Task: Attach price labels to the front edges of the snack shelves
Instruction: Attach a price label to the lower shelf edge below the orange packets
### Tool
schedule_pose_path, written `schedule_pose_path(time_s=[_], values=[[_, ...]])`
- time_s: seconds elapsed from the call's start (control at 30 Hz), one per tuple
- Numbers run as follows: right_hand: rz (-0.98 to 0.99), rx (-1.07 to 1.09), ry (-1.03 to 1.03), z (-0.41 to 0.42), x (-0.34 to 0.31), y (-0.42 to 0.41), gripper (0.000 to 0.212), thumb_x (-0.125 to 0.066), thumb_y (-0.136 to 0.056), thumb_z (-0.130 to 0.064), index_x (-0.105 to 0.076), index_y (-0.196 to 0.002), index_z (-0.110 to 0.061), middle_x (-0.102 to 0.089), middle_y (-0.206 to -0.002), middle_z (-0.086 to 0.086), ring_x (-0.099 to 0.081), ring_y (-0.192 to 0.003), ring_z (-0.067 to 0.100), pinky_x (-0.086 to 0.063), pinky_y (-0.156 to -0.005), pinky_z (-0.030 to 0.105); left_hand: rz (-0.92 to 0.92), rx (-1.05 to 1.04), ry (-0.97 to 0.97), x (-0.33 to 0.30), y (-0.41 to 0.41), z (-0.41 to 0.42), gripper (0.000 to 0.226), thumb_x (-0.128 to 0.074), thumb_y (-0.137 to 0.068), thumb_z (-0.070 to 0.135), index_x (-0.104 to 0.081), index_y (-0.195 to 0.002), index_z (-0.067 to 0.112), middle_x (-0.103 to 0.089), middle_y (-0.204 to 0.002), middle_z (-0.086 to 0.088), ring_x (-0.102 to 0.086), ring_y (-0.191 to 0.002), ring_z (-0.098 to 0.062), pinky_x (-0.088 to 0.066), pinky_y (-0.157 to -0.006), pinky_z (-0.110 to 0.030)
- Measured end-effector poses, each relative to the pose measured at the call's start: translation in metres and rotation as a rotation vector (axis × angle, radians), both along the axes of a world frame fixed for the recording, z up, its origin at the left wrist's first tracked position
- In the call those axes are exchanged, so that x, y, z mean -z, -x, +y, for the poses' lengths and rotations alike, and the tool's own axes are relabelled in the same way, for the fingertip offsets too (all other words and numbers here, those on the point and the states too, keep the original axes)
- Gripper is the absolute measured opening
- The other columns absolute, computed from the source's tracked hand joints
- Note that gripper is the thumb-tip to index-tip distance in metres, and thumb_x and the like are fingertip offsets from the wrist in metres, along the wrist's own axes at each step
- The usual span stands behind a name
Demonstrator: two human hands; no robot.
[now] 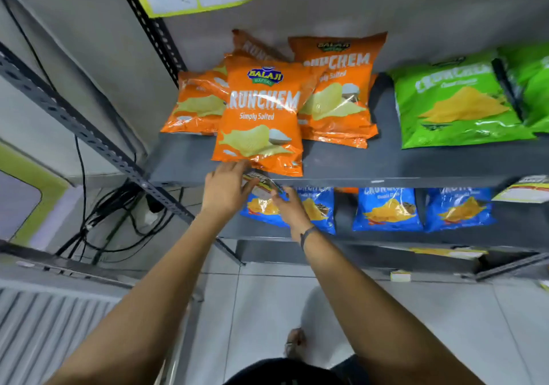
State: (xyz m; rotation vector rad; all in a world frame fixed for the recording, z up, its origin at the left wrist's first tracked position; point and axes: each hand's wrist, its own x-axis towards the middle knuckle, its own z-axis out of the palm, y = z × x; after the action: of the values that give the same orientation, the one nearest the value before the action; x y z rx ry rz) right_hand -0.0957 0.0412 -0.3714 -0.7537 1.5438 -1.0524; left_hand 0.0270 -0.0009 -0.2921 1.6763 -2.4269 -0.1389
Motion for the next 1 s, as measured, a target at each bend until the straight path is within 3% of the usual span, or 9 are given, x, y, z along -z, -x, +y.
schedule_pose_path(time_s=[0.1,0.17,0.33,0.47,0.6,0.7,0.83,0.93,1.0], values=[[-0.031,0.053,-0.011,-0.008,-0.005,-0.003,0.012,-0.046,-0.097,-0.02,-0.055,-0.1,-0.013,-0.052,-0.084,0.002,-0.047,-0.07,0.012,-0.035,-0.055,0.02,-0.01,0.094,-0.044,0.003,0.008,-0.011,0.029,-0.053,-0.095,0.03,-0.058,-0.116,0.011,-0.066,-0.11,-0.014,-0.057,-0.106,-0.036,-0.047,-0.079,-0.04],[-0.028,0.085,-0.027,-0.012,-0.006,-0.005,0.012,-0.048,-0.096,-0.022,-0.053,-0.086,-0.017,-0.048,-0.067,-0.003,-0.042,-0.059,0.008,-0.031,-0.05,0.021,0.039,0.092,-0.095,0.006,0.01,-0.019,0.022,-0.05,-0.097,0.025,-0.06,-0.108,0.009,-0.067,-0.102,-0.017,-0.06,-0.097,-0.037,-0.043,-0.067,-0.036],[0.073,0.06,-0.013,-0.011,-0.009,-0.001,0.009,-0.051,-0.095,-0.019,-0.055,-0.088,-0.014,-0.057,-0.079,0.009,-0.051,-0.064,0.017,-0.036,-0.052,0.024,0.095,0.086,-0.253,0.007,0.006,-0.035,0.023,-0.048,-0.097,0.027,-0.062,-0.102,0.01,-0.062,-0.083,-0.012,-0.062,-0.088,-0.036,-0.039,-0.063,-0.032],[0.59,-0.045,0.051,-0.006,-0.009,0.008,0.026,-0.049,-0.095,-0.03,-0.064,-0.092,-0.008,-0.07,-0.094,0.02,-0.062,-0.087,0.036,-0.047,-0.067,0.036,0.062,0.119,-0.172,0.011,-0.004,-0.029,0.025,-0.047,-0.097,0.031,-0.063,-0.099,0.012,-0.068,-0.088,-0.015,-0.062,-0.088,-0.035,-0.043,-0.062,-0.034],[1.078,-0.154,0.112,-0.001,-0.02,0.017,0.025,-0.048,-0.095,-0.031,-0.066,-0.099,-0.014,-0.072,-0.099,0.014,-0.064,-0.096,0.036,-0.05,-0.08,0.039,-0.083,0.177,-0.03,0.024,-0.017,-0.017,0.033,-0.047,-0.096,0.039,-0.066,-0.089,0.014,-0.071,-0.083,-0.01,-0.066,-0.083,-0.031,-0.039,-0.057,-0.027],[1.421,-0.309,0.054,-0.001,-0.022,0.016,0.014,-0.07,-0.078,-0.027,-0.07,-0.071,-0.014,-0.074,-0.07,0.008,-0.069,-0.071,0.029,-0.05,-0.072,0.031,-0.282,0.198,-0.04,0.036,-0.021,-0.011,0.042,-0.042,-0.097,0.046,-0.065,-0.085,0.013,-0.071,-0.088,-0.01,-0.067,-0.085,-0.032,-0.042,-0.061,-0.029],[1.622,-0.347,-0.057,-0.002,-0.026,0.012,0.027,-0.087,-0.038,-0.023,-0.061,-0.041,-0.016,-0.06,-0.036,0.0,-0.06,-0.037,0.018,-0.048,-0.051,0.02,-0.381,0.173,-0.053,0.041,-0.016,-0.016,0.048,-0.039,-0.097,0.049,-0.066,-0.091,0.01,-0.071,-0.095,-0.012,-0.067,-0.087,-0.032,-0.047,-0.066,-0.03],[1.647,-0.42,-0.091,-0.005,-0.034,0.012,0.008,-0.073,-0.068,-0.015,-0.068,-0.061,-0.015,-0.071,-0.059,0.002,-0.068,-0.058,0.023,-0.048,-0.062,0.024,-0.343,0.128,-0.063,0.041,-0.009,-0.02,0.047,-0.04,-0.098,0.047,-0.068,-0.089,0.01,-0.072,-0.094,-0.011,-0.068,-0.087,-0.032,-0.05,-0.069,-0.03],[1.656,-0.425,-0.053,-0.007,-0.034,0.014,0.011,-0.061,-0.082,-0.01,-0.069,-0.075,-0.014,-0.074,-0.074,0.004,-0.069,-0.072,0.026,-0.044,-0.067,0.026,-0.332,0.109,-0.06,0.042,-0.008,-0.023,0.044,-0.041,-0.098,0.045,-0.069,-0.089,0.012,-0.073,-0.092,-0.011,-0.068,-0.086,-0.032,-0.047,-0.066,-0.029]])
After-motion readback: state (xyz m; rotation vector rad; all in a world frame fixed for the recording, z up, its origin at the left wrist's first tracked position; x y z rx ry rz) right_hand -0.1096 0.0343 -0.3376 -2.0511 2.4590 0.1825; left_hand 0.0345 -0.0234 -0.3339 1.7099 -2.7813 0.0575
